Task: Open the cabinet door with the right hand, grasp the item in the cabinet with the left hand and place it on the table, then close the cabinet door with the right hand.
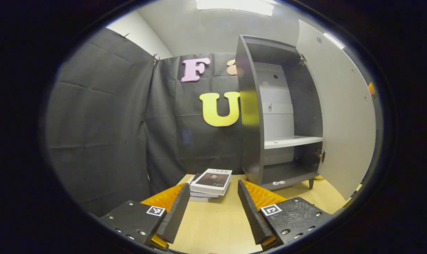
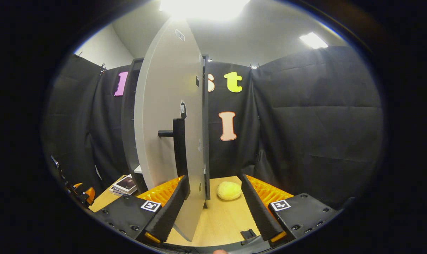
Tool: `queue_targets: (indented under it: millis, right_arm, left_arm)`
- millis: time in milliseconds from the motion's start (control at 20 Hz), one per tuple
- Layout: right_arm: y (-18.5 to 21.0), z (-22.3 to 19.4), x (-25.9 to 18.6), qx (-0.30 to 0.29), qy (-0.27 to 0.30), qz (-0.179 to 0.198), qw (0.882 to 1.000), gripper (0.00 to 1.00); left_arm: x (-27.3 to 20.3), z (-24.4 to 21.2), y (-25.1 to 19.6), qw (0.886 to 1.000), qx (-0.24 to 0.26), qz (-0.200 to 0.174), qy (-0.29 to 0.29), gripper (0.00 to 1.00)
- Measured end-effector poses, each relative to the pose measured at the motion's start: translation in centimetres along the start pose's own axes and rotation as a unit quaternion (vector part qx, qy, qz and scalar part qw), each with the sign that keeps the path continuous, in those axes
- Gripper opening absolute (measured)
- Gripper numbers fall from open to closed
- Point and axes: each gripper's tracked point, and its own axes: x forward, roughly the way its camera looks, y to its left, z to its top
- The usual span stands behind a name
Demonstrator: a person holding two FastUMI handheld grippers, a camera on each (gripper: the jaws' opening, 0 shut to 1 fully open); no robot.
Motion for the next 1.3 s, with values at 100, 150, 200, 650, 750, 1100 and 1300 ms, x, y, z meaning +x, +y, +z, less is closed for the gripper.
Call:
queue_targets:
  millis: [100,150,200,650,750,1100,1300]
  right_arm:
    - [0.5,0.0,0.0,0.0,0.0,0.006,1.0,0.97]
    - [0.7,0.0,0.0,0.0,-0.001,0.009,1.0,0.97]
    - [0.8,0.0,0.1,0.0,-0.002,0.013,1.0,0.97]
    - [5.2,-0.2,0.8,0.004,-0.005,0.083,0.997,0.97]
    - [6.6,-0.2,1.1,0.01,-0.007,0.1,0.995,0.97]
    - [13.3,0.4,3.7,0.026,-0.009,0.192,0.981,0.93]
    - [15.3,1.1,4.6,0.008,-0.023,0.214,0.976,0.98]
  left_arm:
    - [-0.1,0.0,0.2,1.0,0.002,0.002,0.0,0.82]
    - [-0.1,0.0,0.2,1.0,0.002,0.003,-0.001,0.82]
    - [0.0,0.1,0.3,1.0,0.003,0.004,-0.001,0.82]
    - [-0.4,0.0,0.7,1.0,0.007,0.011,0.001,0.82]
    - [-0.4,0.1,1.0,1.0,0.009,0.015,0.001,0.82]
    - [-0.9,0.1,2.1,0.999,0.015,0.032,0.005,0.82]
    - [-1.1,0.3,2.5,0.999,0.015,0.04,0.005,0.82]
